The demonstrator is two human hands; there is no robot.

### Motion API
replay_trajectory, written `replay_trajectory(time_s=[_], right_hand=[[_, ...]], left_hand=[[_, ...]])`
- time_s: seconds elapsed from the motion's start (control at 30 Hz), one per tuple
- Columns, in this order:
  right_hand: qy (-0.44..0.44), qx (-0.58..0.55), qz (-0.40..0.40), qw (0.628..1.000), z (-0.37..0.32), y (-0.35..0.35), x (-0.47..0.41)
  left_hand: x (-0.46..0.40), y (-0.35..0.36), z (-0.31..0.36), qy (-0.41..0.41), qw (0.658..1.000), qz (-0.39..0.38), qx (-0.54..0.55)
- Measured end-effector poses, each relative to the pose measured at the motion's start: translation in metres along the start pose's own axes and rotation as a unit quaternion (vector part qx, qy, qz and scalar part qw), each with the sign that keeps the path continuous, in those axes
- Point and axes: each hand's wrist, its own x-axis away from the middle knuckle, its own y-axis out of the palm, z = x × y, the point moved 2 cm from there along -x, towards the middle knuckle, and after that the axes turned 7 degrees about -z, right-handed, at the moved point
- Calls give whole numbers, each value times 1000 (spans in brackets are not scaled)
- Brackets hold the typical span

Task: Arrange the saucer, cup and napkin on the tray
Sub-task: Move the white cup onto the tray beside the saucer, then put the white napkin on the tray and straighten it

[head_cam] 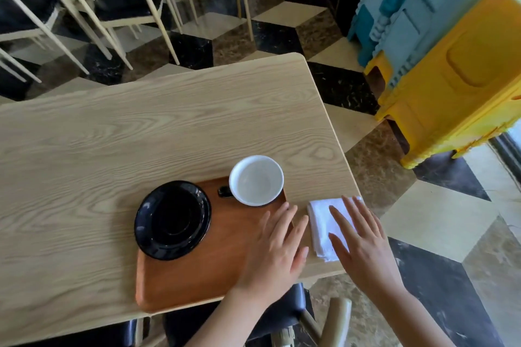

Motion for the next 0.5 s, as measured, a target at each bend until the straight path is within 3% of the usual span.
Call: replay_trajectory(time_s=[0.23, 0.5], right_hand=[[122, -18, -74, 990, 19, 16, 17], [191, -168, -7, 967, 25, 7, -1]], left_hand=[[-2, 36, 26, 15, 986, -152, -65], [3, 46, 25, 38, 980, -157, -114]])
